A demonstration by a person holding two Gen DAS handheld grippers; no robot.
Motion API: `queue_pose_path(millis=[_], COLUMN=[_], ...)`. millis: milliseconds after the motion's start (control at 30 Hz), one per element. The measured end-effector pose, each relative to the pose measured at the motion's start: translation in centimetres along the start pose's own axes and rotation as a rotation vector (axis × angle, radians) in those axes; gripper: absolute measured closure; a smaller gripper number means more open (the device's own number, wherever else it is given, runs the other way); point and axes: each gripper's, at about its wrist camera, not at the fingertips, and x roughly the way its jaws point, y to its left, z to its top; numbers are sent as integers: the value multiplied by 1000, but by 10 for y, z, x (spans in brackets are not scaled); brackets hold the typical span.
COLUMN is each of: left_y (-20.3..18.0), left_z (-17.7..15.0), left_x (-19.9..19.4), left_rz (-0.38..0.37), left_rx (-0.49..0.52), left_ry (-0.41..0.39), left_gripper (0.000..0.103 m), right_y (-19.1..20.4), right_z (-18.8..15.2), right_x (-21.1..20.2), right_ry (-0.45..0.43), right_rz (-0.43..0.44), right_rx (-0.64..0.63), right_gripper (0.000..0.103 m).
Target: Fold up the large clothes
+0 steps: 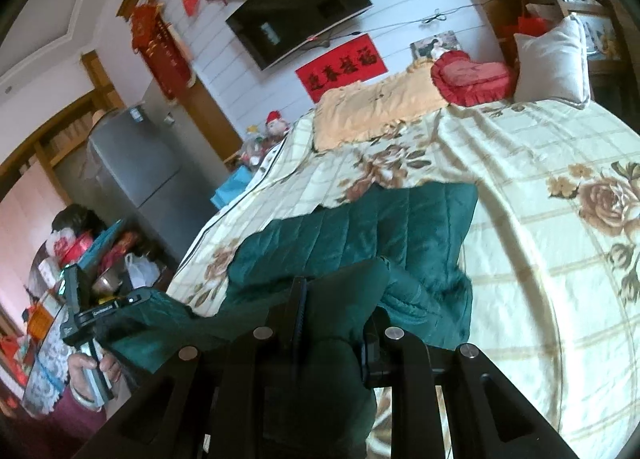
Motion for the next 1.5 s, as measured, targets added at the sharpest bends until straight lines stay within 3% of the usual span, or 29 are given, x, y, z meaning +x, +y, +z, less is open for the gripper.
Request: queue_pose_path(millis=[233, 900, 1300, 1500], left_y=[-3, -4, -1, 15], left_z=[24, 62, 90, 98], left_x=[29, 85, 155, 202], left_rz=[35, 101, 181, 191], left_rx=[-13, -30, -44, -125], left_ry=[-1, 7, 56, 119], left_gripper=[89, 89, 89, 88], right_y=[-7, -26, -60, -81], right_z=[29, 70, 94, 106], right_x=[27, 80, 137, 179], right_ry=[7, 17, 62, 97], right_rz=[-41, -160, -274, -328], right_rx=[3, 28, 84, 128], right_gripper=[84, 84, 84, 84])
